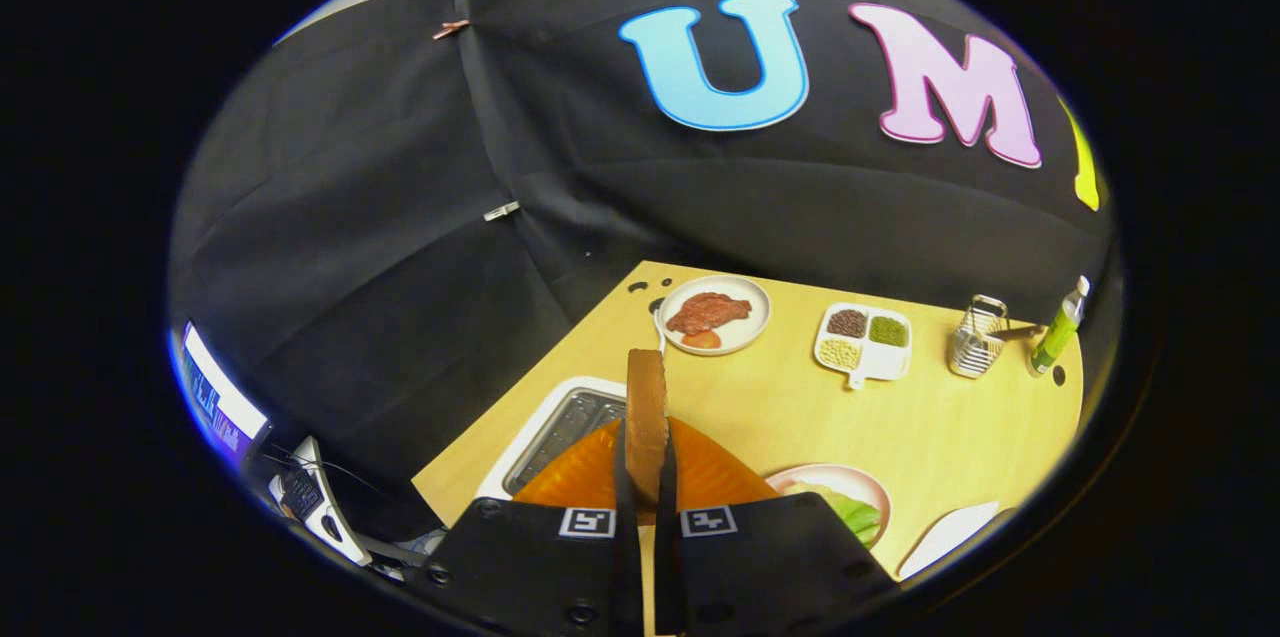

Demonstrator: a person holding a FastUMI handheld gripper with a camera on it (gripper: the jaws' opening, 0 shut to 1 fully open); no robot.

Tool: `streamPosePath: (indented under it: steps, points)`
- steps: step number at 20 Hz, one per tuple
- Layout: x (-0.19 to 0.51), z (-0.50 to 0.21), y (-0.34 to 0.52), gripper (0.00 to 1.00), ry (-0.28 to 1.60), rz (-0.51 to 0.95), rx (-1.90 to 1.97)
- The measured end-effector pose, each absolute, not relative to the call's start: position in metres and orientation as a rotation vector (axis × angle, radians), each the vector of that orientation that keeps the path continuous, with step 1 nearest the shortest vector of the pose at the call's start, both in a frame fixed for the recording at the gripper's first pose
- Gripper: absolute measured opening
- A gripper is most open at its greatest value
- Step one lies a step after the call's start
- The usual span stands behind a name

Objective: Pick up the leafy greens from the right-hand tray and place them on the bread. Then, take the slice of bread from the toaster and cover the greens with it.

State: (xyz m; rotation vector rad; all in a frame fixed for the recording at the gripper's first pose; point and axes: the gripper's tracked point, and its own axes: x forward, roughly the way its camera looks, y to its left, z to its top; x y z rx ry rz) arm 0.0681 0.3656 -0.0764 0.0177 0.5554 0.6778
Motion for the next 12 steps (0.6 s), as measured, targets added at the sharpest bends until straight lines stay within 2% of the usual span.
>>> streamPosePath:
  steps: [12]
  points:
    - [0.090, -0.155, 0.278, 0.09, 0.723, 0.565, 0.088]
